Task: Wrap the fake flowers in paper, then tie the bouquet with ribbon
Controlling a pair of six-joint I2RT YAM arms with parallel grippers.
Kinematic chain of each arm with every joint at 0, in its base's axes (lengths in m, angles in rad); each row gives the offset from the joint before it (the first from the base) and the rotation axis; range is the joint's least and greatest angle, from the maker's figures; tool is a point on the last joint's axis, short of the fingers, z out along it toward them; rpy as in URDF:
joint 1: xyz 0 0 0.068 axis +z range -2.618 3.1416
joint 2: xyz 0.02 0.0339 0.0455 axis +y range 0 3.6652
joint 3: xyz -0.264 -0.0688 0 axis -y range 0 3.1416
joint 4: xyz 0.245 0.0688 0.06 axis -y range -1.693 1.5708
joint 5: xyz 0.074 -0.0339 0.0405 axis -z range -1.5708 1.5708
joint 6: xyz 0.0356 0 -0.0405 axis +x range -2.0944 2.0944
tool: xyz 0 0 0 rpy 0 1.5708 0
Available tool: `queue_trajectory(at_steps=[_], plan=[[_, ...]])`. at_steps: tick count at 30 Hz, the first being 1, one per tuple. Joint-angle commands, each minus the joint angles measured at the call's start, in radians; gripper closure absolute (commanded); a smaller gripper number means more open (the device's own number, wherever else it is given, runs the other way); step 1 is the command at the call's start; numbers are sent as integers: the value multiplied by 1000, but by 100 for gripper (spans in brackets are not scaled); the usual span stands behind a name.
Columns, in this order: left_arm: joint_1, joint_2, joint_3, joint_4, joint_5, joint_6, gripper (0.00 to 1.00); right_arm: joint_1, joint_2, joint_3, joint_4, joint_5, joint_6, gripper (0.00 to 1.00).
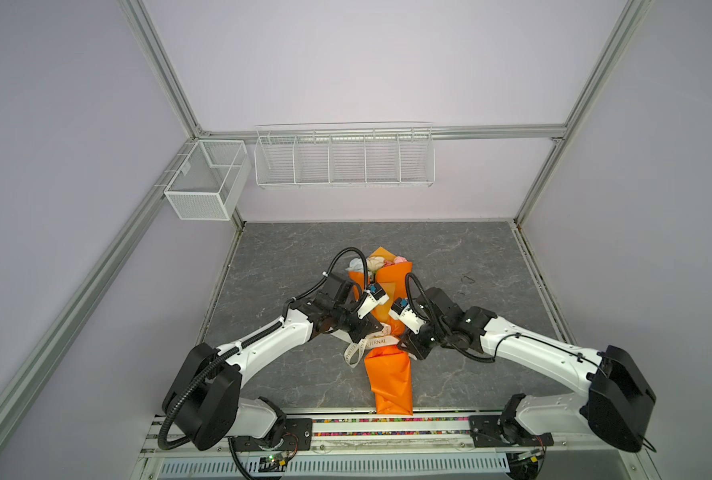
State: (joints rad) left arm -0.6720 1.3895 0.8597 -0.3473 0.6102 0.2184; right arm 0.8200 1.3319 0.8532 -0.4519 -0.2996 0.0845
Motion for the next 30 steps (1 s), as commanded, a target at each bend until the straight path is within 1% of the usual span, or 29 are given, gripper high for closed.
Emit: queue_trajectory(at_steps=[1,4,10,12,15,18,20,22,24,27,30], plan=[[6,-17,26,-21,17,2,100,6,3,20,-51,-14,9,89],[6,-23,27,-21,20,-3,100,6,24,84,-52,-12,88,89],[6,-48,27,-18,27,-19,100,5,138,164,-52,-118,315,88],[6,-56,28,-20,28,-27,100,6,165,152,-11,-130,400,89],[6,-60,32,-33,26,-34,100,10,153,101,108,-135,528,90],[6,-61,34,-39,29,-44,100,12,141,73,195,-112,618,91],[6,-61,33,-37,36,-45,100,14,140,62,250,-69,674,90],[6,-60,41,-43,36,-47,100,15,154,48,314,-69,720,90],[6,-63,44,-35,33,-53,100,15,185,36,393,-97,766,90],[6,-66,46,-12,19,-67,100,24,204,-11,471,-28,839,90],[8,-60,50,5,10,-74,100,22,211,-63,602,34,871,90]])
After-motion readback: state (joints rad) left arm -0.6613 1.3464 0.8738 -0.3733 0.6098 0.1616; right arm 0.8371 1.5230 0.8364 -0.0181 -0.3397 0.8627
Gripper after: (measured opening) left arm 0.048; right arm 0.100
